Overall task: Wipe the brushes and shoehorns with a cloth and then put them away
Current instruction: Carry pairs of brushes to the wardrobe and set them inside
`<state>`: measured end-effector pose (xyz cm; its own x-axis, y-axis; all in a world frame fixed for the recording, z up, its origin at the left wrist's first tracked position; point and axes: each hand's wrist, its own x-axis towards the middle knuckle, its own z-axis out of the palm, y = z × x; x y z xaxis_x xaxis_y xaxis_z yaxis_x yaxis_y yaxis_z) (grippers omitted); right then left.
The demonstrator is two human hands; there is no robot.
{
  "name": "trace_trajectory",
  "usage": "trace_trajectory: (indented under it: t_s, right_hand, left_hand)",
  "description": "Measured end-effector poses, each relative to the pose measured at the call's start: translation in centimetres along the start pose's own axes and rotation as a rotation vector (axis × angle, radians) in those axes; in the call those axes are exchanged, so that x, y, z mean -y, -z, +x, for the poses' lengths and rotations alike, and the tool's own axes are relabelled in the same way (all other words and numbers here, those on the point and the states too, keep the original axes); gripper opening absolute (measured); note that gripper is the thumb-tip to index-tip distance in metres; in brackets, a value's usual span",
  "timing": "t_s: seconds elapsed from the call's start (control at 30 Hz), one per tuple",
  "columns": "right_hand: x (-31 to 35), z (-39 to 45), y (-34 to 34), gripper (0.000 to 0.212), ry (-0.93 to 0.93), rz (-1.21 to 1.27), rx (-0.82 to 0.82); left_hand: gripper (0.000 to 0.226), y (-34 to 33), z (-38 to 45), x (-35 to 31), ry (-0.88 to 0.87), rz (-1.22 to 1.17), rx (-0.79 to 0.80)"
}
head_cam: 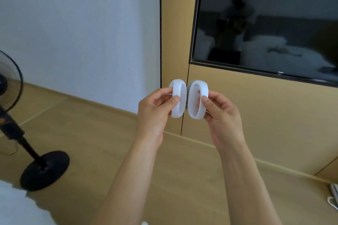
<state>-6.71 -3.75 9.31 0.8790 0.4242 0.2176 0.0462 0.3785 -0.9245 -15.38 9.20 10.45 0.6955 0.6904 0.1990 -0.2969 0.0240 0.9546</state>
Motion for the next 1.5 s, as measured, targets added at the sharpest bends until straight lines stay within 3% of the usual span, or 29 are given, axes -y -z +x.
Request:
trace_trajectory:
  t_s: [0.27,0.57,1.0,1.5]
  right_hand:
    - [-3.9,14.0,-7.7,0.016,0.035,-0.024,0.043]
    - [-11.4,24.7,-18.9,0.019,-0.026,0.012,0.208]
    - [-24.4,40.3,-35.0,0.024,-0.213,0.106,0.503]
    - [-33.0,64.8,-51.1,0.022,-0.306,0.165,0.748]
  left_hand:
    - [0.023,3.7,14.8,0.1,-0.078,0.02,-0.022]
    - [0.021,13.2,27.3,1.9,-0.084,0.076,-0.143]
    - [0.02,26.4,42.5,5.3,-0.129,0.133,-0.46]
    - [0.018,33.5,67.9,6.3,-0.164,0.135,-0.724]
